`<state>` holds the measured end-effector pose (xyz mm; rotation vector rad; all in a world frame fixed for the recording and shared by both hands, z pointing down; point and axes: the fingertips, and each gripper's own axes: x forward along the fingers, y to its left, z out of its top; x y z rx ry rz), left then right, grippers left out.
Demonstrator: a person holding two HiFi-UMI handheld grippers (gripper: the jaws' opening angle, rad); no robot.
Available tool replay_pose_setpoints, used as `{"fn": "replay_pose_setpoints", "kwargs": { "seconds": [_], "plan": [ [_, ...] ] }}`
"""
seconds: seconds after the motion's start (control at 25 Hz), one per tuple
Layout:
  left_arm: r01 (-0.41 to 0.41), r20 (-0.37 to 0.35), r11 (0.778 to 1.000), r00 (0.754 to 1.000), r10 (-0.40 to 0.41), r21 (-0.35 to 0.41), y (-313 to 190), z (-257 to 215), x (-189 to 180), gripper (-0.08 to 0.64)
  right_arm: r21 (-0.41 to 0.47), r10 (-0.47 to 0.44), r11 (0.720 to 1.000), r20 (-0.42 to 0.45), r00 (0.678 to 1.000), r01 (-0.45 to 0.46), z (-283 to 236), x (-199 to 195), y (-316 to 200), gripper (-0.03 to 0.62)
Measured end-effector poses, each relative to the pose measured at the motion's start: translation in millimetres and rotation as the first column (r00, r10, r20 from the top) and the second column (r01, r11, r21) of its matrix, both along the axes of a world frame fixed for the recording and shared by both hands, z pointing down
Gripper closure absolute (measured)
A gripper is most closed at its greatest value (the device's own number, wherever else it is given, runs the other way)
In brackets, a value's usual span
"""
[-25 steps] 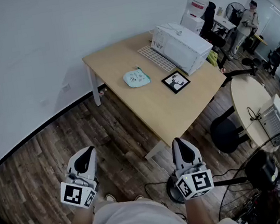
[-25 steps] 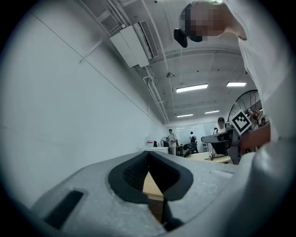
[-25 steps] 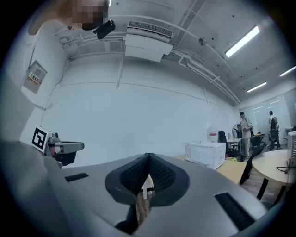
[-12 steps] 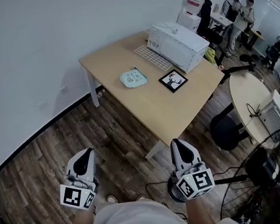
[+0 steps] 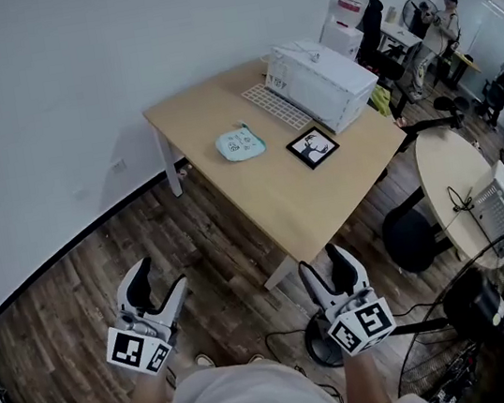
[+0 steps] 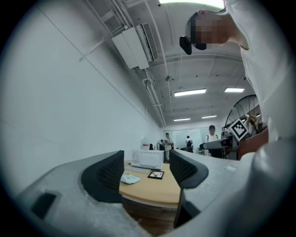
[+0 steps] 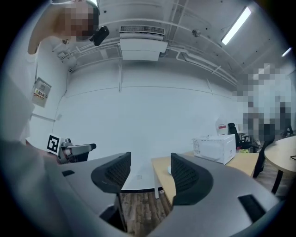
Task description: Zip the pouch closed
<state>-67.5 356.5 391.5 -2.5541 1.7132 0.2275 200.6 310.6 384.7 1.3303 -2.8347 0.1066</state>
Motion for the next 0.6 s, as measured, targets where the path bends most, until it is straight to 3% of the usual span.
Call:
{"fn": "replay_pose_setpoints", "kwargs": {
  "seconds": [0.12,0.2,0.24,0.6],
  "plan": [
    [-0.013,0.004,1.000,1.000,0.013,-0.003,-5.2,1.9,11.0,0.146,-0.008,-0.040,0.999,0.036,0.999,0.041,-1.4,5.1,-0.6,0.247],
    [0.015,0.003,1.000,1.000,-0.015,-0.014,-10.0,3.4,10.0,0.097,-0.005,-0.044,0.999,0.070,0.997,0.044,-3.6,10.7,-2.3,0.144],
    [0.028,0.003,0.999,1.000,-0.028,-0.022,-11.8,4.7,9.0,0.082,-0.005,-0.042,0.999,0.074,0.996,0.043,-3.2,13.9,-3.0,0.127],
    [0.081,0.016,0.994,0.997,-0.080,-0.067,-5.9,19.9,25.0,0.057,-0.033,-0.047,0.998,0.056,0.997,0.049,18.2,40.5,-2.1,0.109]
  ]
}}
